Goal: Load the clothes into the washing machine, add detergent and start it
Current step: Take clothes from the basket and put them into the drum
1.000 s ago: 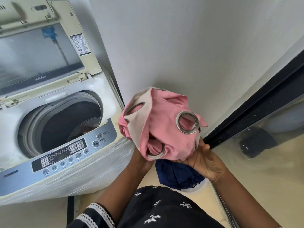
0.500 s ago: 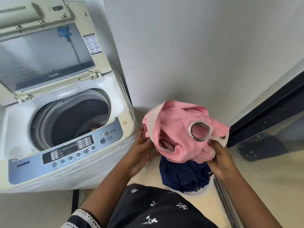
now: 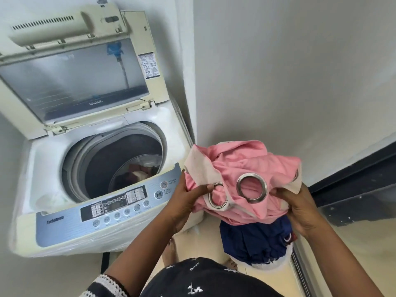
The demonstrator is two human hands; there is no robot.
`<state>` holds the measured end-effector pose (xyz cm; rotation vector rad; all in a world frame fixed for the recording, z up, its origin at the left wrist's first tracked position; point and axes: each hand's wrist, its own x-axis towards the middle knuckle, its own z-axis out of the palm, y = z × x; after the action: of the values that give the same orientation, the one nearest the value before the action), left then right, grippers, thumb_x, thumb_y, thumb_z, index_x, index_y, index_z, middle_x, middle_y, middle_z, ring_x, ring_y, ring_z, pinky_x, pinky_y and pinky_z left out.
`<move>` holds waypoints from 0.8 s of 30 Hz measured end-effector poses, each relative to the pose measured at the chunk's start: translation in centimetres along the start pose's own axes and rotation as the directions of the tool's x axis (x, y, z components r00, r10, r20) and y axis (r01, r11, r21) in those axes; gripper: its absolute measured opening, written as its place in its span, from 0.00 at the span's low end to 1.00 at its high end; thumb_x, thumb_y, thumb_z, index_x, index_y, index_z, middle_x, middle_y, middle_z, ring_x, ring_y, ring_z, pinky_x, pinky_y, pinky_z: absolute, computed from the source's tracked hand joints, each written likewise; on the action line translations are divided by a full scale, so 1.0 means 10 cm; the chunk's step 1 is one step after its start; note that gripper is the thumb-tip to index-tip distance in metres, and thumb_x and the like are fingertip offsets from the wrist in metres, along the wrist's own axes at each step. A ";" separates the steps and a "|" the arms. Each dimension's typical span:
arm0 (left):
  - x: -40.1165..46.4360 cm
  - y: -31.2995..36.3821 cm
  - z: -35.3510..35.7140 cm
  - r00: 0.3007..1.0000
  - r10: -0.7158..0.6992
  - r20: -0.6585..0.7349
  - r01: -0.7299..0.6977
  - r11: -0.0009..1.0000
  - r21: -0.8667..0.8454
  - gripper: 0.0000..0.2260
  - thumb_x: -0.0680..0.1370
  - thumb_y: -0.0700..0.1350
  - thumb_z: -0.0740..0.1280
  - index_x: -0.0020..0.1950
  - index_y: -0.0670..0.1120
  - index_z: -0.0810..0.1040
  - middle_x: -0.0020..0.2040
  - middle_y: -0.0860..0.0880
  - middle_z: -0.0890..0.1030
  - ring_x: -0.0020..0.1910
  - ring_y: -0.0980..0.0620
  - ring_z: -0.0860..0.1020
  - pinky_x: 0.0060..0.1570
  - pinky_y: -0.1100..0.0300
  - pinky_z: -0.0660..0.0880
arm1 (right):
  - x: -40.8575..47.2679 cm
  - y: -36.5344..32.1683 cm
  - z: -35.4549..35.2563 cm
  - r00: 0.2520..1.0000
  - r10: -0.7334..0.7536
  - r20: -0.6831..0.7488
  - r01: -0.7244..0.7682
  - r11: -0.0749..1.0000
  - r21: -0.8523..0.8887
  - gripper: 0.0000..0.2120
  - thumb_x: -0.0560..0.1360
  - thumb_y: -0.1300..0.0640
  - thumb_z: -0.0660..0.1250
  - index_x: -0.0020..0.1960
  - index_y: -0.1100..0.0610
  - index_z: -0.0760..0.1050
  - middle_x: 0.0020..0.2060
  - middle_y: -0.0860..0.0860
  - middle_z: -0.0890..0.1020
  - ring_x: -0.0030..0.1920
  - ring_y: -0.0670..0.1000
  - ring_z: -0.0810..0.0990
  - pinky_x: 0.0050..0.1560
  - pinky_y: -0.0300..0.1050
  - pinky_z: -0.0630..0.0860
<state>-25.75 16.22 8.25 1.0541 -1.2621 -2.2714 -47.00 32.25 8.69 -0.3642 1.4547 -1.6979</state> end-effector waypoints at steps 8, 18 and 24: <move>-0.03 0.50 -1.02 0.984 0.159 -0.074 -0.165 0.983 -0.085 0.28 0.64 0.43 0.76 0.62 0.55 0.74 0.53 0.48 0.83 0.48 0.48 0.82 0.43 0.54 0.77 | 0.29 -0.15 1.17 0.985 -0.090 0.150 0.118 0.975 -0.189 0.28 0.57 0.62 0.78 0.57 0.52 0.79 0.51 0.50 0.86 0.52 0.51 0.85 0.48 0.42 0.81; -0.01 0.89 -2.50 0.938 0.188 -0.292 -0.245 0.954 -0.172 0.25 0.71 0.46 0.70 0.68 0.51 0.72 0.57 0.46 0.82 0.51 0.48 0.81 0.46 0.53 0.79 | 0.86 0.29 2.77 0.936 -0.029 0.351 0.141 0.944 -0.298 0.23 0.62 0.63 0.75 0.56 0.49 0.80 0.49 0.43 0.86 0.50 0.43 0.84 0.47 0.36 0.79; 0.16 0.81 -3.12 0.912 0.017 -0.409 -0.107 0.974 -0.198 0.21 0.74 0.49 0.68 0.66 0.49 0.74 0.53 0.46 0.84 0.47 0.50 0.83 0.39 0.57 0.78 | 1.31 0.92 3.31 0.948 0.143 0.286 -0.029 0.929 -0.369 0.28 0.63 0.56 0.77 0.62 0.50 0.77 0.54 0.47 0.85 0.55 0.49 0.84 0.49 0.38 0.79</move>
<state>-4.17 -7.44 3.95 1.2954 -0.8447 -1.9498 -28.25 0.75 5.69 -0.7212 1.5169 -1.2310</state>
